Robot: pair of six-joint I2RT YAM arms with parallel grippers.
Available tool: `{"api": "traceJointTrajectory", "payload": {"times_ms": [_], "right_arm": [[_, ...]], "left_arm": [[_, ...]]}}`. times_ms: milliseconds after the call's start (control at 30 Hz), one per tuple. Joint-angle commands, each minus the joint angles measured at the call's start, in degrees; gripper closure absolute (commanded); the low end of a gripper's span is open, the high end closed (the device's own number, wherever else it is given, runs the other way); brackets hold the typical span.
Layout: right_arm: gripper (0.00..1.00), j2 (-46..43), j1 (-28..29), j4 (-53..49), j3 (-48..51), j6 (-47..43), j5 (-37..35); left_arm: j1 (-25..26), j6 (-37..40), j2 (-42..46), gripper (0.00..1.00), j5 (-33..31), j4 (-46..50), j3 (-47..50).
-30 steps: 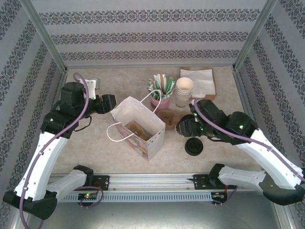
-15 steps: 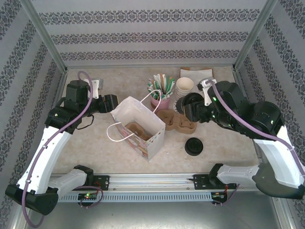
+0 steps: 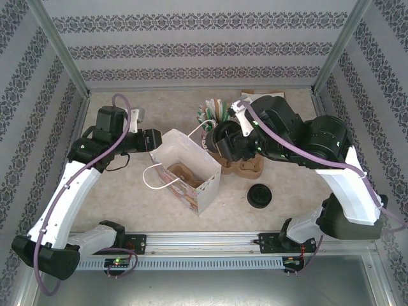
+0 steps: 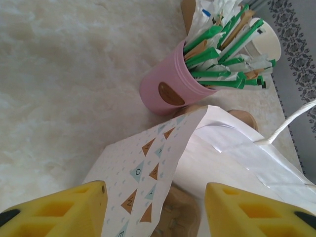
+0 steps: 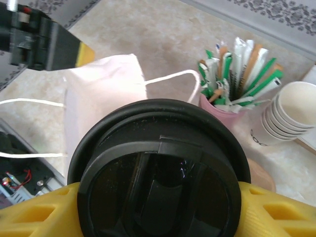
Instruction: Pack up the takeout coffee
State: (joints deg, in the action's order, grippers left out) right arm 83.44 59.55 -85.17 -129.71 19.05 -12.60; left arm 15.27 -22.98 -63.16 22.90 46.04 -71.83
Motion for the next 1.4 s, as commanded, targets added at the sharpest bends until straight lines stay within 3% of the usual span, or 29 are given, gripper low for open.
{"api": "traceJointTrajectory", "payload": {"times_ms": [0, 400, 867, 1367], "right_arm": [[0.35, 2.4, 2.5, -3.23, -4.51, -0.77, -0.41], [0.35, 11.06, 3.68, -1.83, -4.23, -1.11, 6.77], [0.35, 24.29, 3.72, -9.05, -9.07, -3.93, 8.04], [0.38, 24.24, 3.7, -7.09, -0.27, -2.45, 8.78]], "left_arm": [[-0.4, -1.42, -0.21, 0.46, 3.24, 1.16, 0.88], [0.21, -3.65, -0.18, 0.51, 8.59, -1.48, 2.62], [0.41, -2.26, 1.05, 0.52, 7.32, -0.13, 3.16], [0.41, -1.85, 0.46, 0.56, 6.27, 0.17, 3.3]]}}
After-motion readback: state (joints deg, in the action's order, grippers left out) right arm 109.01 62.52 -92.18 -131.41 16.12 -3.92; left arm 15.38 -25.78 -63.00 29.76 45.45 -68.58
